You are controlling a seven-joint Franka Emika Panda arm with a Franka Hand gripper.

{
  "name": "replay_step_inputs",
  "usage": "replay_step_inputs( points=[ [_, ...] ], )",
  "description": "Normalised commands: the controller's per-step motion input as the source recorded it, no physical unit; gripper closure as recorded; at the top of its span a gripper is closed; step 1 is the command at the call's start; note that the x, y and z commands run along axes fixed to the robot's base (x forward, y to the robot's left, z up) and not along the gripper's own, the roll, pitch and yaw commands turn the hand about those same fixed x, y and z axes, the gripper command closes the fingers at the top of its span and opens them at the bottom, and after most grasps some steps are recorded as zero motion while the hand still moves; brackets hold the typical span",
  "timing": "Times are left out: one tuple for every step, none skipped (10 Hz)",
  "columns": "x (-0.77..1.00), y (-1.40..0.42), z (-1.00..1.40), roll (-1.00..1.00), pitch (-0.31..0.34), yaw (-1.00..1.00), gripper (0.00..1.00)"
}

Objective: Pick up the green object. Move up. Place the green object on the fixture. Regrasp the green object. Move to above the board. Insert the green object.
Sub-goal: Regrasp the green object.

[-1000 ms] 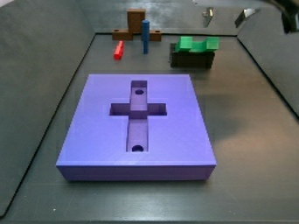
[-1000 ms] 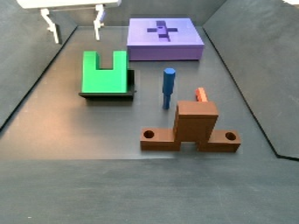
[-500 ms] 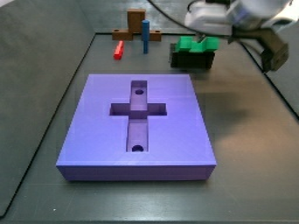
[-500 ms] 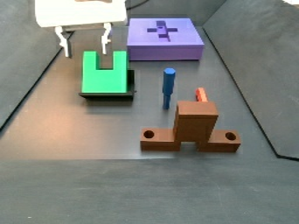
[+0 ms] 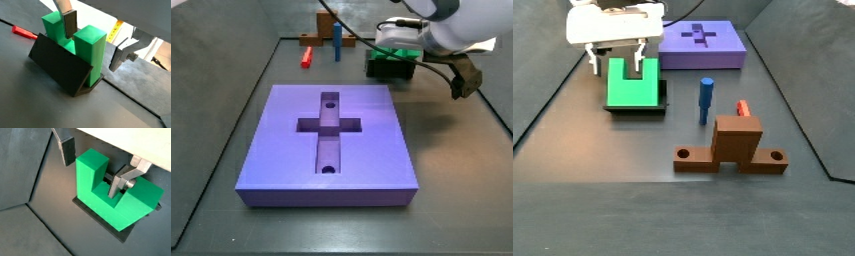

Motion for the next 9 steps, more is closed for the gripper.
replay_step_inputs(
  points=[
    [0.00, 0.00, 0.00, 0.00, 0.000, 0.00, 0.00],
    [0.00, 0.00, 0.00, 0.00, 0.000, 0.00, 1.00],
    [0.00, 0.00, 0.00, 0.00, 0.000, 0.00, 1.00],
    [0.00, 0.00, 0.00, 0.00, 0.000, 0.00, 1.00],
    [0.00, 0.00, 0.00, 0.00, 0.000, 0.00, 1.00],
    [0.00, 0.00, 0.00, 0.00, 0.000, 0.00, 1.00],
    [0.00, 0.00, 0.00, 0.00, 0.000, 0.00, 1.00],
    [0.00, 0.00, 0.00, 0.00, 0.000, 0.00, 1.00],
    [0.00, 0.00, 0.00, 0.00, 0.000, 0.00, 1.00]
  ],
)
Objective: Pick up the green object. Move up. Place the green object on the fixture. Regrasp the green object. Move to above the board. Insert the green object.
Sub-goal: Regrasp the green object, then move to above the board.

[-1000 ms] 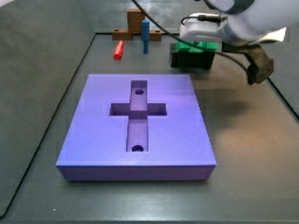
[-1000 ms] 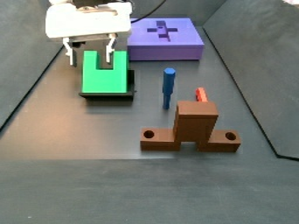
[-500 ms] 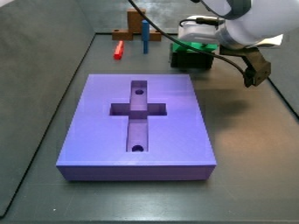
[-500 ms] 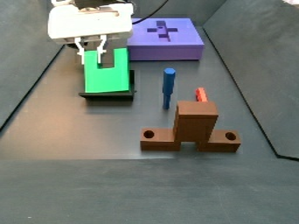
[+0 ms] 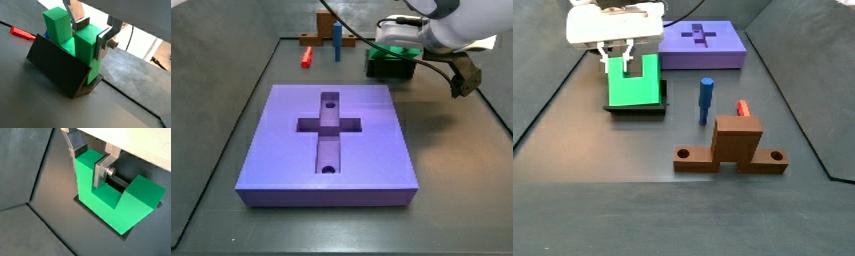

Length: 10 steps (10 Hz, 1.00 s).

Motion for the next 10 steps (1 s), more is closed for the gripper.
replay_step_inputs(
  points=[
    [0.00, 0.00, 0.00, 0.00, 0.000, 0.00, 1.00],
    [0.00, 0.00, 0.00, 0.00, 0.000, 0.00, 1.00],
    [0.00, 0.00, 0.00, 0.00, 0.000, 0.00, 1.00],
    [0.00, 0.00, 0.00, 0.00, 0.000, 0.00, 1.00],
    [0.00, 0.00, 0.00, 0.00, 0.000, 0.00, 1.00],
    [0.00, 0.00, 0.00, 0.00, 0.000, 0.00, 1.00],
    [0.00, 0.00, 0.00, 0.00, 0.000, 0.00, 1.00],
    [0.00, 0.00, 0.00, 0.00, 0.000, 0.00, 1.00],
    [0.00, 0.00, 1.40, 0.00, 0.000, 0.00, 1.00],
    [-0.03, -0.01, 1.40, -0.04, 0.056, -0.02, 1.00]
  ],
)
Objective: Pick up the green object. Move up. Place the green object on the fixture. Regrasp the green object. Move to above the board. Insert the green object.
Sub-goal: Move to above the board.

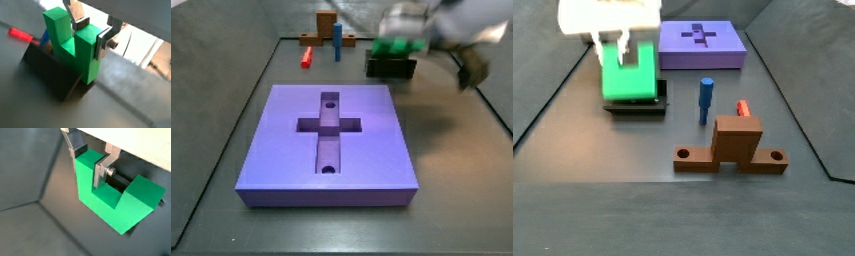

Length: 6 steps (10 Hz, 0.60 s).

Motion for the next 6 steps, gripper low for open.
replay_step_inputs(
  points=[
    [-0.05, -0.01, 1.40, -0.07, 0.037, -0.04, 1.00],
    [-0.06, 0.01, 1.40, -0.05, 0.034, 0.00, 1.00],
    [-0.05, 0.00, 1.40, -0.04, 0.051, 0.00, 1.00],
    [-0.04, -0.01, 1.40, -0.03, 0.056, 0.01, 1.00],
    [-0.04, 0.00, 1.40, -0.02, 0.050, 0.02, 1.00],
    [-0.01, -0.02, 0.80, -0.02, 0.056, 0.03, 1.00]
  ],
)
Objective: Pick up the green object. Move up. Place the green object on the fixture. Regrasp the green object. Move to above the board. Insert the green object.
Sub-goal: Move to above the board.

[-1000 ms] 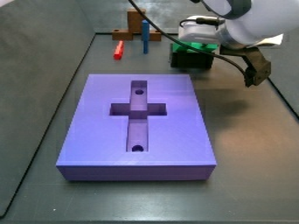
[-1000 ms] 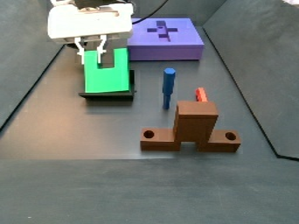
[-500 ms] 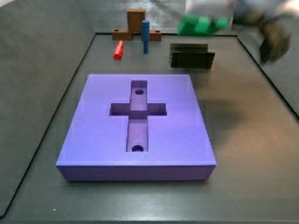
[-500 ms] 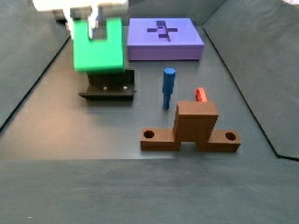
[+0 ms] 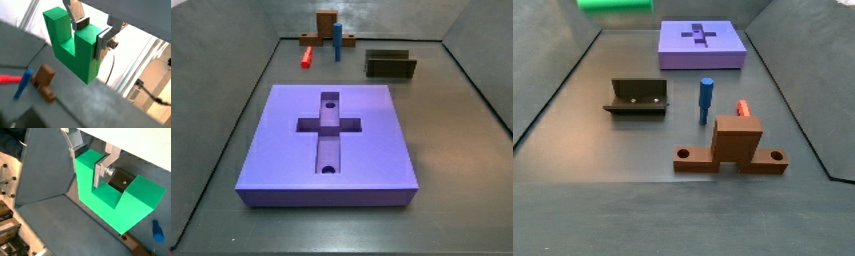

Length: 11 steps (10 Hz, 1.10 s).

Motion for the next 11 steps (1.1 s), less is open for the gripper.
replay_step_inputs(
  points=[
    [0.01, -0.01, 0.51, -0.02, 0.066, 0.03, 1.00],
    [0.04, -0.02, 0.19, 0.02, 0.072, 0.04, 1.00],
    [-1.25, -1.40, 0.29, -1.00, 0.018, 0.03, 1.00],
    [-1.27, -1.40, 0.28, -1.00, 0.010, 0.03, 1.00],
    [-1.39, -1.40, 0.28, -1.00, -0.035, 0.04, 1.00],
    [-1.40, -1.37, 0.26, -1.00, -0.044, 0.04, 1.00],
    [-1.40, -1.37, 0.27, -1.00, -0.050, 0.04, 1.00],
    [-1.40, -1.34, 0.25, -1.00, -0.060, 0.04, 1.00],
    [-0.75, -0.70, 0.12, -1.00, -0.065, 0.04, 1.00],
    [-0.17, -0.11, 0.00, -1.00, -0.057, 0.04, 1.00],
    [-0.08, -0.07, 0.00, -1.00, -0.047, 0.03, 1.00]
  ],
)
